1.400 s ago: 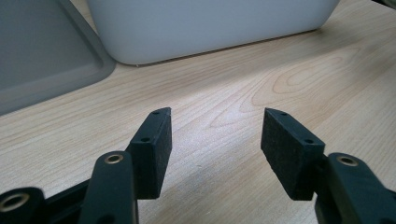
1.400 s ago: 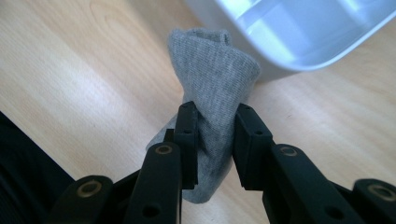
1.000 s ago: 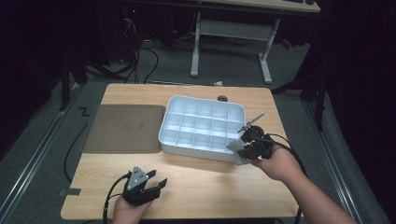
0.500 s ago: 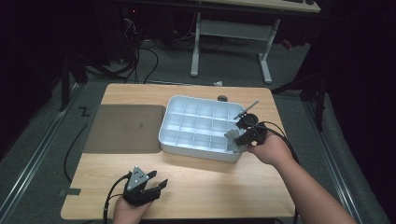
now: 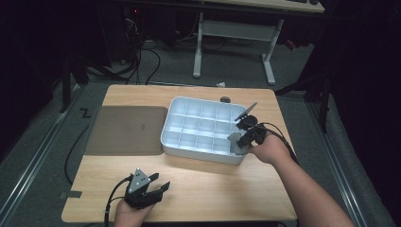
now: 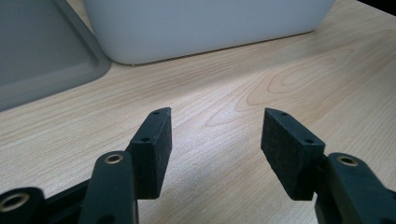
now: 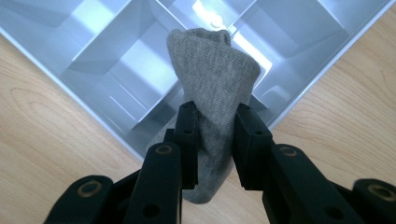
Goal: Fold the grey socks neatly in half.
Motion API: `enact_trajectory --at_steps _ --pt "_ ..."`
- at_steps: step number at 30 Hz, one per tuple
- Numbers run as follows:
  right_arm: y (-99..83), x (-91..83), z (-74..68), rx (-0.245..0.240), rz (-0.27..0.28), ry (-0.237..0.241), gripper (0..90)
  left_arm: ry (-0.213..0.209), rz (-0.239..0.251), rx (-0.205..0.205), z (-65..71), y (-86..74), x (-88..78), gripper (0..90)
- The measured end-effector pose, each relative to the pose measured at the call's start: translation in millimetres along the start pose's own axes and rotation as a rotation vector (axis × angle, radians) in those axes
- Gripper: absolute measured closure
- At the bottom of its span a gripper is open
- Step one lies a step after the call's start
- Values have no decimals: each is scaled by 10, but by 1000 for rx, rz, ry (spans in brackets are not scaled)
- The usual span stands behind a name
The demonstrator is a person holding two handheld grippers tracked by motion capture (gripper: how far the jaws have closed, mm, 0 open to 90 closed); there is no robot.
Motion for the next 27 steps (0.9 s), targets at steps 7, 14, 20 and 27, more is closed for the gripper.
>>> enact_trajectory --at_steps 7,14,20,27 --pt "18 105 20 5 -32 -1 746 0 -3 0 -3 -6 3 441" --pt "16 227 -7 10 -67 -30 755 0 -3 -3 -12 -10 2 442" --pt "30 289 18 -18 -80 -44 758 -2 -5 -4 -14 -16 6 441" --pt "42 368 46 -30 -106 -58 761 -5 -9 -4 -14 -23 11 441"
Point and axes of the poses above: each handheld gripper's, and its own axes: x roughly forward along the jaws, y roughly out of its top, z roughly to its right, the point moved 6 cm from there along x, roughly forward along the jaws, and after that the axes turned 10 degrees about x, right-handed, at the moved point
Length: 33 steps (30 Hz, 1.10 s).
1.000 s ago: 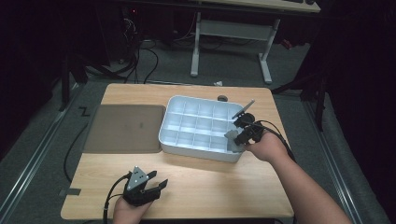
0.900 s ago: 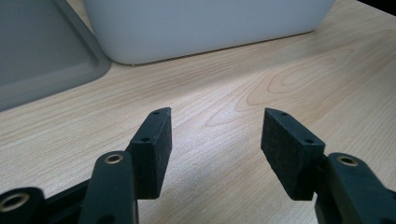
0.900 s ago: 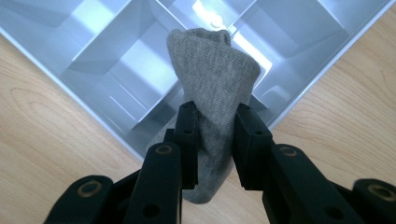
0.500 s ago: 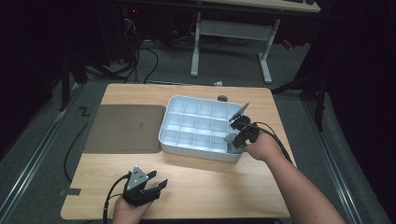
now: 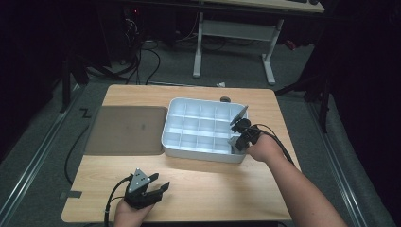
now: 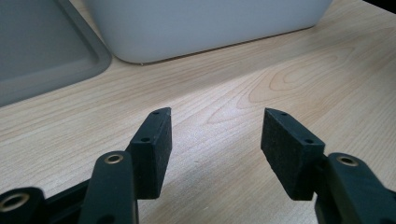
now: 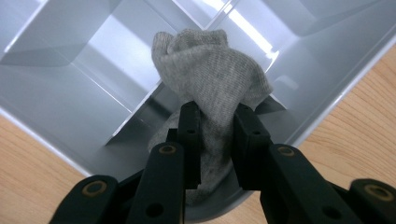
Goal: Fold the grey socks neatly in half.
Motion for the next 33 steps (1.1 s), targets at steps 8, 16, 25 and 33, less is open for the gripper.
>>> enact_trajectory --at_steps 8,16,25,33 --pt "15 147 -32 -33 -55 -25 762 -2 -2 -4 5 -6 7 441" --pt "29 202 -26 -55 -67 -34 751 -5 -2 -4 6 -7 10 442" --pt "32 67 20 -32 -43 -19 632 -6 -4 0 9 -4 5 441" --pt "89 -181 -31 -26 -3 2 723 -6 -6 2 12 -5 7 441"
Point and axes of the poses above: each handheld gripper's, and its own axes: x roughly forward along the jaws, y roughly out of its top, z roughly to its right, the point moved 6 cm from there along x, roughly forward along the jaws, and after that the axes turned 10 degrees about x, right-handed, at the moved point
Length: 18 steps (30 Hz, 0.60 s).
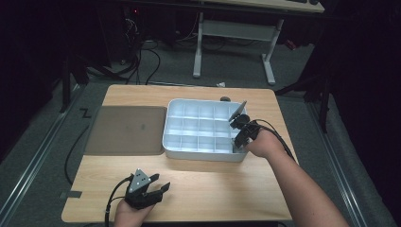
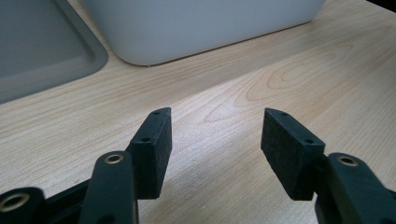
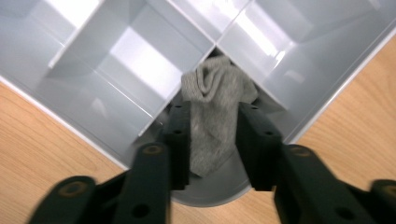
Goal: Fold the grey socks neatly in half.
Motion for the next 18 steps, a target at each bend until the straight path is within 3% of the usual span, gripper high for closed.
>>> enact_trajectory --at_steps 4,7,11,13,18 --pt "66 -22 -18 -27 21 -16 900 1 2 -3 -2 -2 3 441" --pt "115 36 -10 -28 26 -27 900 1 2 -7 -5 -5 3 441" --pt "132 202 -1 -31 -15 -38 900 1 2 -10 -11 -8 1 441" --pt "122 280 -10 -2 -40 -41 900 0 2 -10 -13 -8 -2 441" --pt "137 455 -14 -51 -63 -54 900 -1 2 -10 -10 -7 1 441"
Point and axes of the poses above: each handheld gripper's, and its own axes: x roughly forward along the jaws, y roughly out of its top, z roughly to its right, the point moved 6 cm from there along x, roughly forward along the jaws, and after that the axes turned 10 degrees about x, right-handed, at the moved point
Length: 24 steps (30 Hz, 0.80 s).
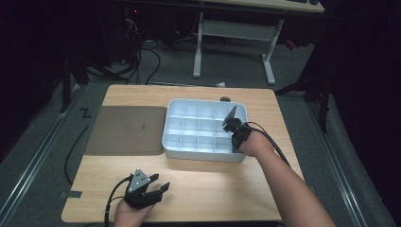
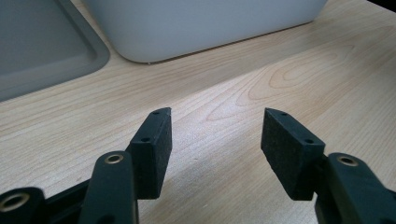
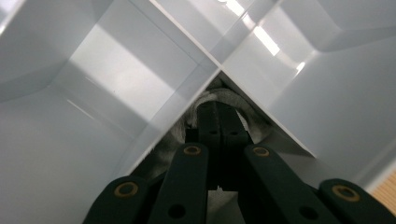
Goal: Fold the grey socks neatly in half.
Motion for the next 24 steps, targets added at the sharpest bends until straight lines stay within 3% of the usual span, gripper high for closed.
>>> enact_trajectory --at_steps 4,9,12,16,22,24 --pt "-10 -39 -4 35 -5 11 900 -1 1 0 -2 2 -5 441" --pt "-93 -297 8 40 34 40 875 0 0 1 4 3 3 441" --pt "-211 -360 20 67 13 38 878 -2 -2 7 13 8 1 441" --pt "-341 -267 20 80 -41 31 885 -4 1 5 23 12 0 441" --pt "-342 -87 -2 119 -68 42 899 -1 1 0 11 8 0 441" --pt "-329 -49 5 95 -64 43 899 -1 2 -3 9 7 -3 441"
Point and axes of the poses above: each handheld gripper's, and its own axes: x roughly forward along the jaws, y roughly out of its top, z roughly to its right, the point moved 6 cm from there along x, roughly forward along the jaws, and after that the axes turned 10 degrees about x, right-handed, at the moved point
